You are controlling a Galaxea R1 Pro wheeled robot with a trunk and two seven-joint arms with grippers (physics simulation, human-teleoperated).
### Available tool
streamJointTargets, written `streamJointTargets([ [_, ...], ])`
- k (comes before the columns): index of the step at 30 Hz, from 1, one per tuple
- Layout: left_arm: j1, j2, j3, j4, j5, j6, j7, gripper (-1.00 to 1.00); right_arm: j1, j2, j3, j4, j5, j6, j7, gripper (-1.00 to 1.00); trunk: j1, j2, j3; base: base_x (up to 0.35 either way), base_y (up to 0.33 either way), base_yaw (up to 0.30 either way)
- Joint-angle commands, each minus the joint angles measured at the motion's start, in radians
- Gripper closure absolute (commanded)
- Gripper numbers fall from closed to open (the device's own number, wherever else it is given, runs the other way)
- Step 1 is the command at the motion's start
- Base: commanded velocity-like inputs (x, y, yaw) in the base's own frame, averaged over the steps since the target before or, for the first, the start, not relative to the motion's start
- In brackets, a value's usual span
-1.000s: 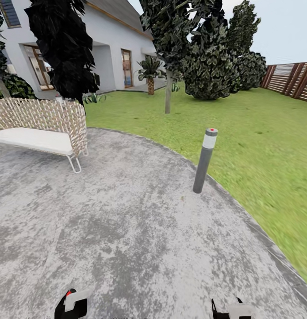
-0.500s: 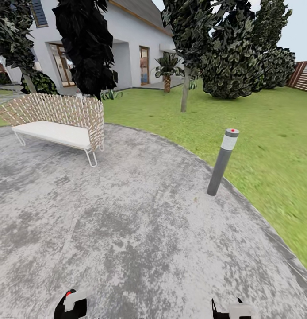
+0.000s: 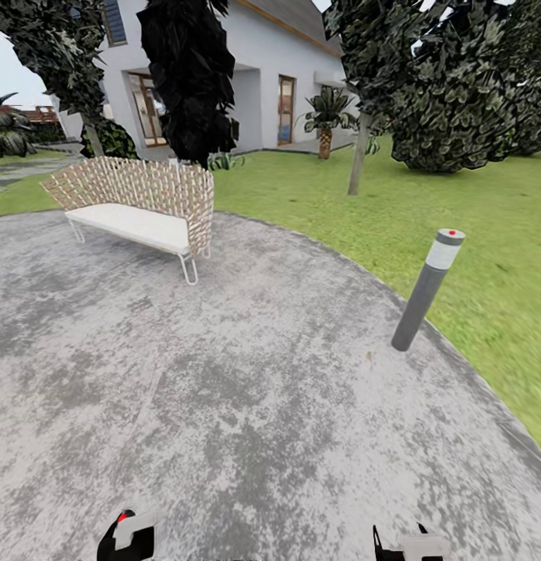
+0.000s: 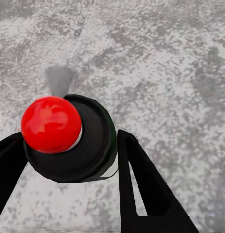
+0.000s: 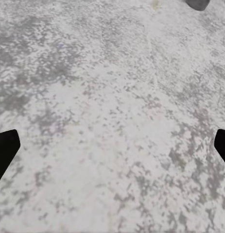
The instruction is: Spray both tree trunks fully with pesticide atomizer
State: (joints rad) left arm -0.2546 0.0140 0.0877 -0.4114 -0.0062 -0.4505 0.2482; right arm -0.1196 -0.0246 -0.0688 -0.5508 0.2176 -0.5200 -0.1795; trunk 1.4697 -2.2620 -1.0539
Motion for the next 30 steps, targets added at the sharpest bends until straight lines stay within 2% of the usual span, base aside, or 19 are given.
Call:
streamJointTargets([
  [1,0.0,0.001,0.0,0.001,0.0,0.0,0.0,1.0,0.0,0.0,0.0,0.0,0.0,0.0,0.0,-1.0,0.0,0.0,-0.001,0.0,0.0,0.234],
  [16,0.0,-0.001,0.001,0.003,-0.001,0.002,0.002,1.0,0.0,0.001,0.001,0.0,0.0,0.0,0.0,-1.0,0.0,0.0,-0.015,0.022,0.0,0.234],
  [30,0.0,0.003,0.0,0.003,0.003,0.002,0.001,1.0,0.0,0.0,0.001,0.0,0.0,0.0,0.0,-1.0,0.0,0.0,-0.028,0.307,0.0,0.234],
])
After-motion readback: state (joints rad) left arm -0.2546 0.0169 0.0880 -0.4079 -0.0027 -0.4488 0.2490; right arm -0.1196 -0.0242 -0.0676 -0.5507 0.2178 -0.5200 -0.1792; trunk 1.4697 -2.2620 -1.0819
